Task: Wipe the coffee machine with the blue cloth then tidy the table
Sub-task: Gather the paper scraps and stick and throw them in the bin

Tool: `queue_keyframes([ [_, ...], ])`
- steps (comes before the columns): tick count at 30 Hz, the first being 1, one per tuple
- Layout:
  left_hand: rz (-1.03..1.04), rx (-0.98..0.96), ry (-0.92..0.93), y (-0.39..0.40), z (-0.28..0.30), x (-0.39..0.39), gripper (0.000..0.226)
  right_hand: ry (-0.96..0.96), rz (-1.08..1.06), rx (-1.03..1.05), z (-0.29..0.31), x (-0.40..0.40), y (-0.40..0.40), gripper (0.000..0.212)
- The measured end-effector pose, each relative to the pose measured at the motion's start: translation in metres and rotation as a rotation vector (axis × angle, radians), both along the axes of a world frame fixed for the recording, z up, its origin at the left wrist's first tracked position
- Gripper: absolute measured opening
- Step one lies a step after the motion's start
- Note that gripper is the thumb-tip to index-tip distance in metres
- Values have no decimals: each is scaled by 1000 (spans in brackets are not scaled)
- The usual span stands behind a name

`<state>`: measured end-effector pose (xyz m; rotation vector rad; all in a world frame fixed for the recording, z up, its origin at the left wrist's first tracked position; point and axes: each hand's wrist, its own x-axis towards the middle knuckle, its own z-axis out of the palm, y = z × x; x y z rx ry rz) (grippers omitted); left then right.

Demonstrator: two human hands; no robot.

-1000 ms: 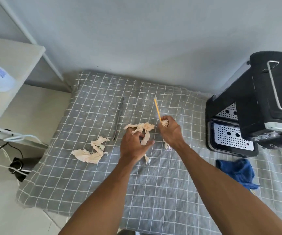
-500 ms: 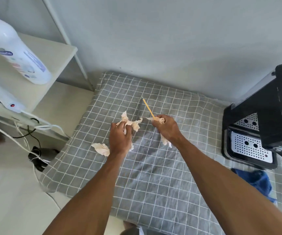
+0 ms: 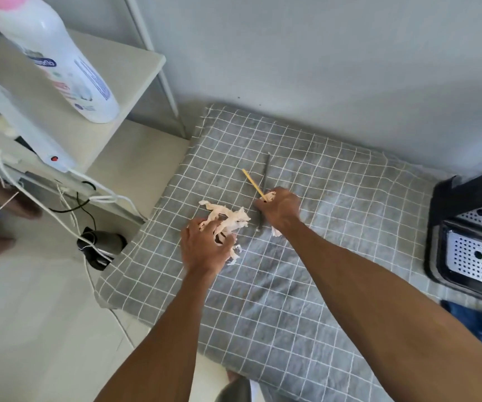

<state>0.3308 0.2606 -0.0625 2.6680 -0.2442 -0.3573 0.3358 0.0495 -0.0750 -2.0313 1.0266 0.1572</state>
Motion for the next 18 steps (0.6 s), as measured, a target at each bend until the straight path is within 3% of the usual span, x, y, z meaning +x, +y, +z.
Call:
queue_keyframes([
  [5,33,-97,49,-10,-3,1,39,66,46,74,9,-5,-14,36],
  [12,-1,-318,14,-22,13,-7,27,-100,-2,233,32,-59,-29,16],
  [18,-153,-422,-28,-38,39,-21,25,-177,-107,232,69,-113,-30,20],
])
